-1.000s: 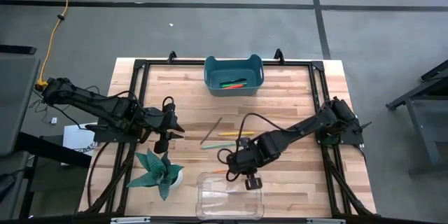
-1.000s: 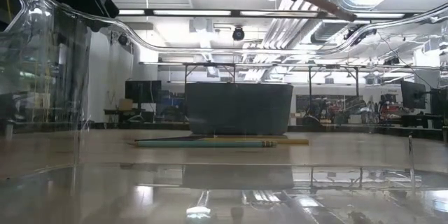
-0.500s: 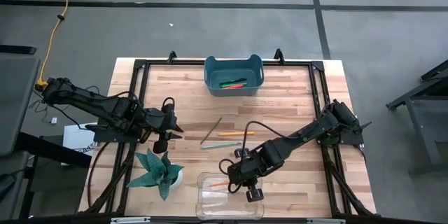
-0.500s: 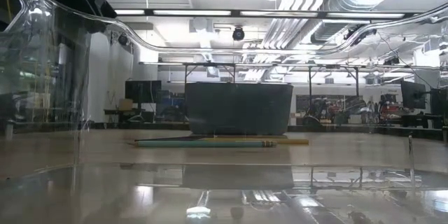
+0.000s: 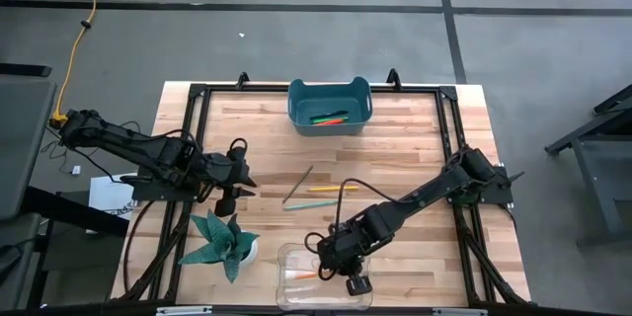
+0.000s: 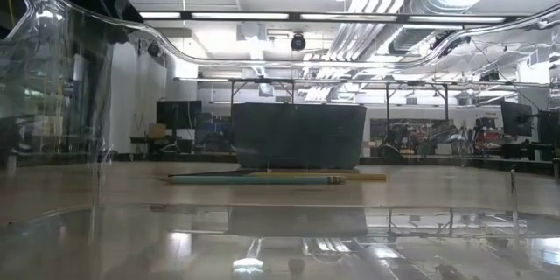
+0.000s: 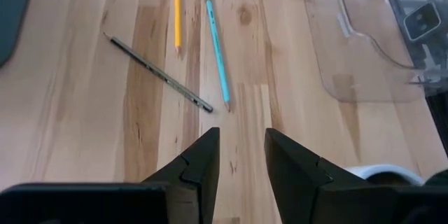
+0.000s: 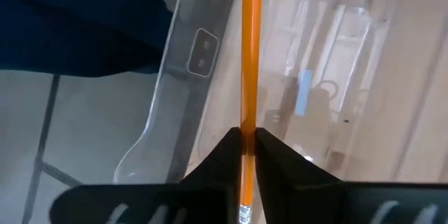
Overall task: Sort pens & pencils
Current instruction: Put the orange pencil into the transparent bin, then put the yellow pencil into the transparent bin
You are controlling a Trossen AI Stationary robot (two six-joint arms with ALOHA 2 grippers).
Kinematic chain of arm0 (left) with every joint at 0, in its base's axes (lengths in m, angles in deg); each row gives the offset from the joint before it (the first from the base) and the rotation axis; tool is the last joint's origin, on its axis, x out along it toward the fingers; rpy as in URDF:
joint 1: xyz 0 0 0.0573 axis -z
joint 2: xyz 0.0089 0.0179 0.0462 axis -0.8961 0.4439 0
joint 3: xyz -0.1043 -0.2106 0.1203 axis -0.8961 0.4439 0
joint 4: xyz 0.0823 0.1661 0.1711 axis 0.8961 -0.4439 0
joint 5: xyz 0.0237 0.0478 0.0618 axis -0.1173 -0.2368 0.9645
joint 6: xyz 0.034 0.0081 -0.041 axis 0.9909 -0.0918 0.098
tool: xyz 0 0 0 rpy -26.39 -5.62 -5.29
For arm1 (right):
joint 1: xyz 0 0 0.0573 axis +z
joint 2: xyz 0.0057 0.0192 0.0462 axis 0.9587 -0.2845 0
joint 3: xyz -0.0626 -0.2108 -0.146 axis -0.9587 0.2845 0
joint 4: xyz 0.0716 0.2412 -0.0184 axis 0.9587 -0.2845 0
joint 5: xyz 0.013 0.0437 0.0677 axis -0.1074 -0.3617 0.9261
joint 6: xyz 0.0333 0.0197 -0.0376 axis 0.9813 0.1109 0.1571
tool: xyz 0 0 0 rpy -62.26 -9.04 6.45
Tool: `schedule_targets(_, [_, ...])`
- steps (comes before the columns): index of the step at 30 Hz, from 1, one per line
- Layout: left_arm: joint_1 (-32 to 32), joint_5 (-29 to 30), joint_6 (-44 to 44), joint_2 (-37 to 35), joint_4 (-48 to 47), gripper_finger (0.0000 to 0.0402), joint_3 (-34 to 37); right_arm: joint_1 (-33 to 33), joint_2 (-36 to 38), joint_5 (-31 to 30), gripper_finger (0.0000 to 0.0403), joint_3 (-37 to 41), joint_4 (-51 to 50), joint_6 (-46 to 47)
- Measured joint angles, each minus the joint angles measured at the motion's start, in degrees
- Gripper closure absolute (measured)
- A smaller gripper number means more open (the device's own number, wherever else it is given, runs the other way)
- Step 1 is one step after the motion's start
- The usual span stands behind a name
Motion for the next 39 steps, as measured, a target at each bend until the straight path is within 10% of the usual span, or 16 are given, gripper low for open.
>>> schedule_targets(12, [0.0,0.0,0.7,0.0,-0.9,0.0298,0.0,-0.5,-0.1,-0.7,0.0331,0.0,0.3,0.5])
schedule_targets(23, [0.0,0.0,0.8,0.0,-1.3,0.0298,0.0,-5.1,0.1,-15.5,0.033,-5.9,-8.3,-8.0])
schedule_targets(39, [0.0,0.0,1.2,0.0,-1.7,0.0298,0.0,-22.9,0.1,-9.5,0.033,2.1,-12.6,-19.4])
